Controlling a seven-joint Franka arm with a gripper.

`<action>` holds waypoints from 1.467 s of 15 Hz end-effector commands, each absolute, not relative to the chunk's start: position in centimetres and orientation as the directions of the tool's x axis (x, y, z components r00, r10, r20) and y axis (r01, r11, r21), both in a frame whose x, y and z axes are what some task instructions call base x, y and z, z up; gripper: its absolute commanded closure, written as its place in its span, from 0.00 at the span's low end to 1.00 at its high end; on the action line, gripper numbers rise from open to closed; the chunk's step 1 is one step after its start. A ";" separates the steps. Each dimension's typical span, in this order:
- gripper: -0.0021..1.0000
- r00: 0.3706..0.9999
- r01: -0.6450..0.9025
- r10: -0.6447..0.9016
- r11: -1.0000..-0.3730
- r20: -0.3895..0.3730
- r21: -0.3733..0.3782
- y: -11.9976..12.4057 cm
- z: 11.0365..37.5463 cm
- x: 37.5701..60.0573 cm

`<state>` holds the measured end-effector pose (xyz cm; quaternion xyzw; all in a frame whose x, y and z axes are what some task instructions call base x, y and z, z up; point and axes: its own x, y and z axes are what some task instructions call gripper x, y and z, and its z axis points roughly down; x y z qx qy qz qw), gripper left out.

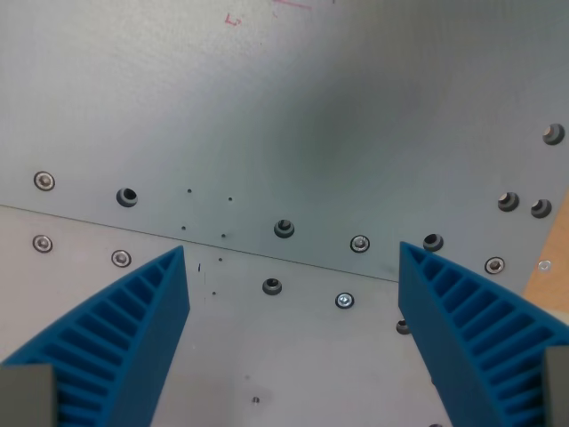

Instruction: Rotate around base positive x

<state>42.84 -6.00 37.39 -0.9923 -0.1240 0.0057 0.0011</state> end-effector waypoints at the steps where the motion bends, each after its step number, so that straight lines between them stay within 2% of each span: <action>1: 0.00 0.969 0.246 0.246 -0.969 -0.001 -0.013 -6.0 37.7 42.8; 22: 0.00 0.969 0.247 0.241 -0.937 0.057 -0.248 -6.0 37.7 42.8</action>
